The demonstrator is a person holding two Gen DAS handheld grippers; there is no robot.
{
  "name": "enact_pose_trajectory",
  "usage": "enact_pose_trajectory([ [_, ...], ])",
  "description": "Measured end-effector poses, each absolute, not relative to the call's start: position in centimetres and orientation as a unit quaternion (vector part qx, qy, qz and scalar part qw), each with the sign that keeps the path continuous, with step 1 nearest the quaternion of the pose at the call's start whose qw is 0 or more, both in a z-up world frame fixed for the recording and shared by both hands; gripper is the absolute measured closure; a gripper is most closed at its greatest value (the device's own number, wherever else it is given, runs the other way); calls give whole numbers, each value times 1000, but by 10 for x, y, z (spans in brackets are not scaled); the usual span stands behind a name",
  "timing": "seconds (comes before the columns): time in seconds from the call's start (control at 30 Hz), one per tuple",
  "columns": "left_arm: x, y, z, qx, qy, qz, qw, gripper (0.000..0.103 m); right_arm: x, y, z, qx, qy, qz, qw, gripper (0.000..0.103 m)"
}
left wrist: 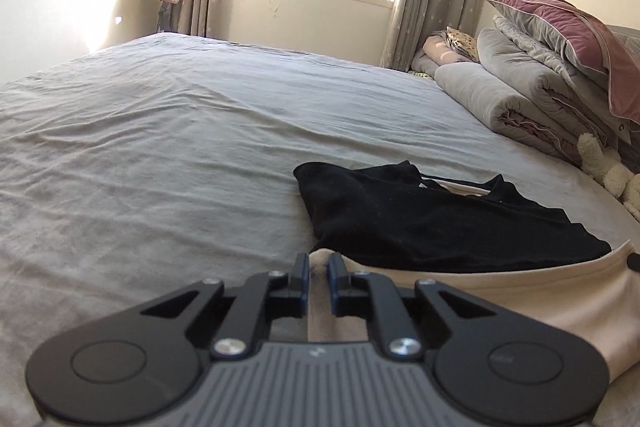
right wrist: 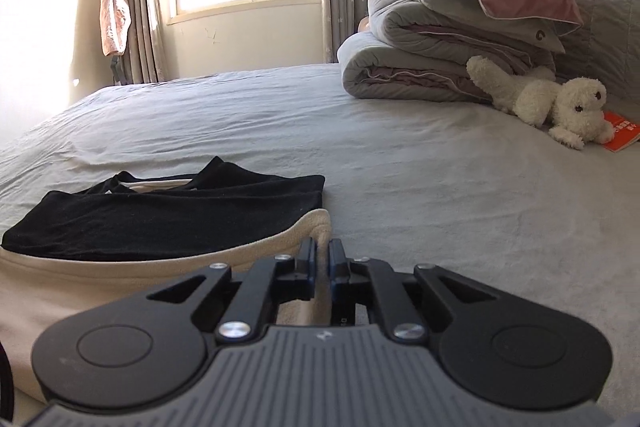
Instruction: Fold clothes
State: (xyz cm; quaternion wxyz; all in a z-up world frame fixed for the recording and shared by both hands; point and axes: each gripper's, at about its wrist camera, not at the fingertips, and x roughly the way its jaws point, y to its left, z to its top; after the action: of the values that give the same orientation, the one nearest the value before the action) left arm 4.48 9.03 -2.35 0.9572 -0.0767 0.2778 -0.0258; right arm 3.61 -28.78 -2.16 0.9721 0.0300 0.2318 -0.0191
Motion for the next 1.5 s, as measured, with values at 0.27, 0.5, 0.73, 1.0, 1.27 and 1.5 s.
enact_pose_trajectory([
  [0.27, 47, 85, -27, -41, 289, -11, 957, 64, 48, -285, -39, 3, 283, -35, 958, 88],
  [0.5, 35, 71, -10, -27, 252, -51, 966, 60, 34, -259, -20, -25, 240, 13, 970, 79],
  [0.73, 42, 48, -24, -5, 293, -91, 952, 59, 46, -213, -32, -64, 264, 102, 957, 79],
  [1.0, 37, 43, -30, 12, 296, -100, 950, 53, 62, -203, -37, -35, 300, 85, 950, 80],
  [1.27, 46, 52, -37, 7, 306, -99, 947, 52, 54, -176, -46, -55, 296, 120, 946, 79],
  [1.5, 41, 59, -29, 1, 299, -91, 950, 51, 44, -200, -28, -53, 268, 94, 957, 75],
])
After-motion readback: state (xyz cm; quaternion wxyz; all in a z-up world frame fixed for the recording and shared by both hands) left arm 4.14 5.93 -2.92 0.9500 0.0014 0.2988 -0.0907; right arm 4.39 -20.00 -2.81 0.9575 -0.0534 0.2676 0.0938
